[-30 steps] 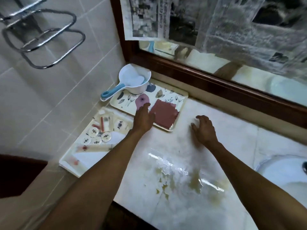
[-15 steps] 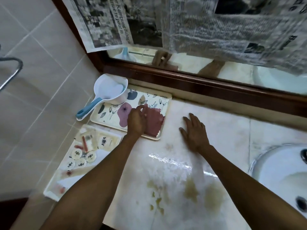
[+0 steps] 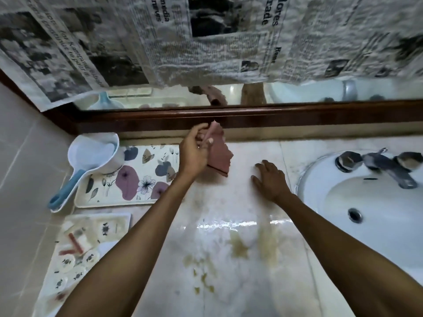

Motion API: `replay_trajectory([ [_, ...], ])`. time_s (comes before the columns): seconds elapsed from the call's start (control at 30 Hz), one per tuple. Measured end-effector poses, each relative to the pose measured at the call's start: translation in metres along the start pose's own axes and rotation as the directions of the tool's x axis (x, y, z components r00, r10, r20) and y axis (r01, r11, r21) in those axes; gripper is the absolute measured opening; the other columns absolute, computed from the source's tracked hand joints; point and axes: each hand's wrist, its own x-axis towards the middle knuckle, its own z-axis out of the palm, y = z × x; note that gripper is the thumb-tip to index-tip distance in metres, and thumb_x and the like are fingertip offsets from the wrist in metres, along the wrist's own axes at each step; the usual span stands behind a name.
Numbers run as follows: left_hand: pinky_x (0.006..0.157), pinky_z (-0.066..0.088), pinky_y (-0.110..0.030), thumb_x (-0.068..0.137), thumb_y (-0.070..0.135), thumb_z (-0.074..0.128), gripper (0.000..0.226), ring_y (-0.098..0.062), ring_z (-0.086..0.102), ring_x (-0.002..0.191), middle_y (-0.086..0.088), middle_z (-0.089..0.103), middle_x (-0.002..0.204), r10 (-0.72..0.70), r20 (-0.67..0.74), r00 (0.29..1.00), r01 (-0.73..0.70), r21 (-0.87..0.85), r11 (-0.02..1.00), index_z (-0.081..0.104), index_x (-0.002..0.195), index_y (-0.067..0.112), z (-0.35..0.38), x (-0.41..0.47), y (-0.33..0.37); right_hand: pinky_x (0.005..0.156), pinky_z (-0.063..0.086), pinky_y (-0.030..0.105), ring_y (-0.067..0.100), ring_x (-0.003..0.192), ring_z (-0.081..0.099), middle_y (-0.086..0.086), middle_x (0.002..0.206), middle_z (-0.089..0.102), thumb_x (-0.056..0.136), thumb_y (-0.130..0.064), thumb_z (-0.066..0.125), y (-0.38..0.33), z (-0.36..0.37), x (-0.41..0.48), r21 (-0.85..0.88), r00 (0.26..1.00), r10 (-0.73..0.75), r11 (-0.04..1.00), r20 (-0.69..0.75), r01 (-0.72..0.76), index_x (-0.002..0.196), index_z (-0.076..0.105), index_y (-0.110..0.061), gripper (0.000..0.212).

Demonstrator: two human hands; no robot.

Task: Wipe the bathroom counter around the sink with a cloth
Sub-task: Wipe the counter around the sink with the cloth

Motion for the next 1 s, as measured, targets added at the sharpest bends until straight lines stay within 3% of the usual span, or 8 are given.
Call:
replay_trajectory([
  [0.1, 0.080, 0.053, -0.028, 0.092, 0.014, 0.070, 0.055, -0.019, 0.064, 0.089, -0.005, 0.064, 0.104, -0.160, 0.066, 0.985, 0.155, 0.068, 0.985, 0.050, 0.143, 0.016, 0.012, 0.001, -0.026, 0.115, 0.027, 0.052, 0.029, 0.146, 0.028, 0.012, 0.158, 0.028, 0.101, -0.039, 0.045, 0.021, -0.005, -0.014, -0.007, 0.998, 0.067, 0.998, -0.012, -0.067, 0.146, 0.039, -0.014, 0.052],
  [0.17, 0.097, 0.049, -0.042, 0.094, 0.022, 0.065, 0.065, -0.036, 0.058, 0.116, -0.018, 0.058, 0.128, -0.220, 0.130, 0.967, 0.166, 0.333, 0.928, 0.037, 0.152, 0.014, 0.020, -0.006, -0.048, 0.114, 0.027, 0.052, 0.030, 0.145, 0.028, 0.013, 0.157, 0.030, 0.101, -0.038, 0.046, 0.033, -0.008, -0.022, -0.023, 0.995, 0.097, 0.995, -0.038, -0.098, 0.144, 0.040, -0.013, 0.051],
  [0.23, 0.105, 0.042, -0.047, 0.096, 0.027, 0.058, 0.064, -0.041, 0.048, 0.129, -0.022, 0.047, 0.143, -0.145, 0.212, 0.967, 0.022, 0.496, 0.868, 0.034, 0.153, 0.011, 0.031, -0.019, -0.059, 0.111, 0.030, 0.052, 0.032, 0.144, 0.030, 0.015, 0.156, 0.033, 0.100, -0.037, 0.048, 0.044, -0.009, -0.029, -0.037, 0.990, 0.113, 0.993, -0.087, -0.116, 0.142, 0.044, -0.011, 0.049],
  [0.37, 0.112, 0.038, -0.050, 0.102, 0.035, 0.037, 0.053, -0.042, 0.051, 0.131, -0.023, 0.051, 0.142, 0.146, 0.398, 0.906, -0.355, 0.525, 0.773, 0.049, 0.141, 0.001, 0.063, -0.030, -0.069, 0.109, 0.030, 0.054, 0.035, 0.142, 0.033, 0.019, 0.153, 0.037, 0.096, -0.032, 0.053, 0.071, -0.009, -0.035, -0.076, 0.973, 0.163, 0.981, -0.162, -0.177, 0.137, 0.049, -0.008, 0.047],
  [0.5, 0.124, 0.012, -0.058, 0.105, 0.049, 0.008, 0.066, -0.032, 0.006, 0.157, -0.012, 0.014, 0.169, 0.045, 0.556, 0.830, -0.436, 0.595, 0.675, 0.014, 0.162, 0.014, 0.081, -0.035, -0.105, 0.116, 0.019, 0.056, 0.036, 0.149, 0.021, 0.021, 0.160, 0.026, 0.100, -0.034, 0.046, 0.094, -0.009, -0.036, -0.034, 0.938, 0.255, 0.962, -0.236, -0.271, 0.146, 0.039, -0.005, 0.055],
  [0.67, 0.126, 0.007, -0.052, 0.106, 0.049, 0.018, 0.064, -0.023, -0.003, 0.158, -0.002, 0.001, 0.171, 0.067, 0.533, 0.844, -0.445, 0.624, 0.642, 0.002, 0.163, 0.023, 0.080, -0.040, -0.122, 0.120, 0.016, 0.055, 0.034, 0.151, 0.015, 0.018, 0.164, 0.015, 0.101, -0.041, 0.023, 0.105, 0.006, -0.040, -0.019, 0.922, 0.288, 0.953, -0.258, -0.303, 0.152, 0.030, -0.006, 0.062],
  [0.9, 0.125, 0.000, -0.055, 0.102, 0.046, 0.010, 0.071, -0.035, 0.005, 0.157, -0.017, 0.010, 0.169, -0.188, 0.155, 0.970, 0.018, 0.723, 0.690, 0.009, 0.161, 0.007, 0.129, -0.009, -0.092, 0.121, 0.020, 0.050, 0.029, 0.149, 0.025, 0.013, 0.162, 0.025, 0.103, -0.028, 0.033, 0.109, 0.009, -0.039, 0.058, 0.876, 0.299, 0.952, -0.379, -0.300, 0.150, 0.036, -0.009, 0.050],
  [1.0, 0.125, 0.000, -0.055, 0.104, 0.040, 0.015, 0.066, -0.036, 0.006, 0.157, -0.014, 0.011, 0.169, -0.163, 0.210, 0.964, -0.034, 0.706, 0.707, 0.011, 0.162, 0.009, 0.179, -0.011, -0.070, 0.121, 0.020, 0.048, 0.027, 0.148, 0.026, 0.011, 0.162, 0.026, 0.104, -0.027, 0.033, 0.110, 0.009, -0.039, 0.095, 0.862, 0.303, 0.952, -0.406, -0.290, 0.151, 0.033, -0.009, 0.051],
])
